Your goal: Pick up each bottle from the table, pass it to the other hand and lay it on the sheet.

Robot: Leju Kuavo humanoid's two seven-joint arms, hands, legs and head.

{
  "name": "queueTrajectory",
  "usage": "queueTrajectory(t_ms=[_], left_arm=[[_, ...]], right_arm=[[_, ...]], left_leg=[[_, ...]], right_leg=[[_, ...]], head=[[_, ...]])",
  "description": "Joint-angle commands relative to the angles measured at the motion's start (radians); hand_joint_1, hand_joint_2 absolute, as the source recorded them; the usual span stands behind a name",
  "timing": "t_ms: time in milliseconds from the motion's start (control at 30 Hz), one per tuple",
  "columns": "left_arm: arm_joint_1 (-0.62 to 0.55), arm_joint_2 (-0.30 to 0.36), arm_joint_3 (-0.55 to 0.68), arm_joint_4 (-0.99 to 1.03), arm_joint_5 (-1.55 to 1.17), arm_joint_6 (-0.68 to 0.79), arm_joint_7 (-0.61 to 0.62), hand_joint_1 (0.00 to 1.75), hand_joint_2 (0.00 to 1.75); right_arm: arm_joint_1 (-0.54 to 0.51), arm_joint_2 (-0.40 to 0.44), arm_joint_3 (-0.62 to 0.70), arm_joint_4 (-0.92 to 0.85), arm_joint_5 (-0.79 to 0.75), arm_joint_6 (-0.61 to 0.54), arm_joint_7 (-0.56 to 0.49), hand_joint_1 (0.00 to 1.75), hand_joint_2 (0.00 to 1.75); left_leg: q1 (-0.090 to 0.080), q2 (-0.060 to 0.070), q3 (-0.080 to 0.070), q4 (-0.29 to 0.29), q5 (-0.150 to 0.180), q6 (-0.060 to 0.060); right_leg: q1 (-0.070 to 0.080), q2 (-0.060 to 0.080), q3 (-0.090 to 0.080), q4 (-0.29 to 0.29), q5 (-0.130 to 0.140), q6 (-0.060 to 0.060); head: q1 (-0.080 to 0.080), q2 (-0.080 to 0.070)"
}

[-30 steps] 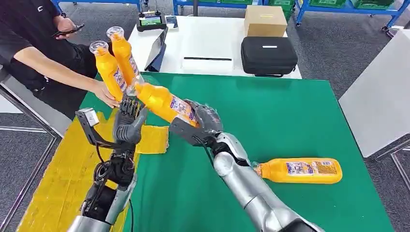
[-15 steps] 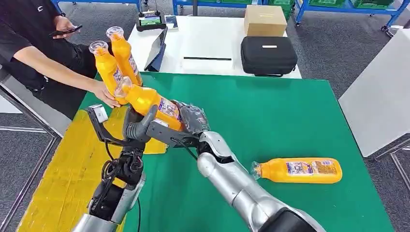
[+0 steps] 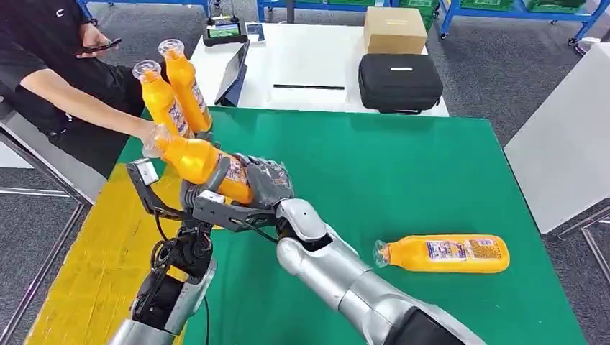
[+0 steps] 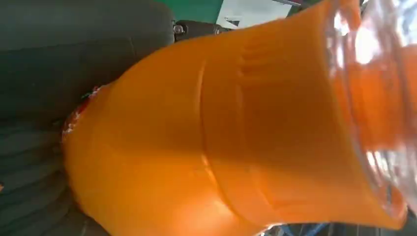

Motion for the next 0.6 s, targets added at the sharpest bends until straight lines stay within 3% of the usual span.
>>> queueTrajectory(t_ms=[33, 300, 333, 367, 600], left_arm=[[-0.092, -0.010, -0.037, 0.037, -0.053, 0.084, -0.017, 0.00, 1.75], [-0.083, -0.021, -0.030, 0.056, -0.064, 0.109, -0.034, 0.05, 1.75], [-0.083, -0.021, -0.028, 0.055, -0.070, 0.119, -0.050, 1.48, 1.75], [-0.082, -0.020, -0.026, 0.052, -0.072, 0.125, -0.058, 1.75, 1.75], [-0.079, -0.020, -0.024, 0.047, -0.071, 0.133, -0.068, 1.75, 1.75]], right_arm=[[0.082, -0.002, 0.291, -0.038, -0.047, 0.077, 0.018, 1.75, 1.75], [0.100, -0.002, 0.348, 0.025, -0.086, 0.067, 0.010, 1.75, 1.75], [0.097, -0.002, 0.344, 0.034, -0.095, 0.065, 0.006, 1.75, 1.75], [0.095, -0.002, 0.339, 0.042, -0.102, 0.065, 0.001, 1.75, 1.75], [0.092, -0.002, 0.327, 0.066, -0.115, 0.060, -0.009, 1.75, 1.75]], left_leg=[[0.001, -0.002, 0.003, 0.000, -0.002, -0.002], [0.002, -0.005, 0.002, -0.001, -0.001, -0.003], [0.001, -0.004, 0.001, 0.000, -0.001, -0.002], [0.002, -0.004, 0.002, 0.000, -0.001, -0.003], [0.001, -0.005, 0.000, 0.000, 0.000, -0.002]], right_leg=[[0.001, -0.003, 0.004, -0.001, -0.002, 0.000], [0.002, -0.006, 0.004, -0.001, -0.002, 0.000], [0.002, -0.005, 0.003, -0.001, -0.002, 0.000], [0.002, -0.006, 0.003, -0.001, -0.002, 0.000], [0.002, -0.006, 0.002, -0.001, -0.002, 0.000]], head=[[0.000, 0.000], [0.000, 0.000], [0.000, 0.000], [-0.001, 0.000], [0.000, 0.000]])
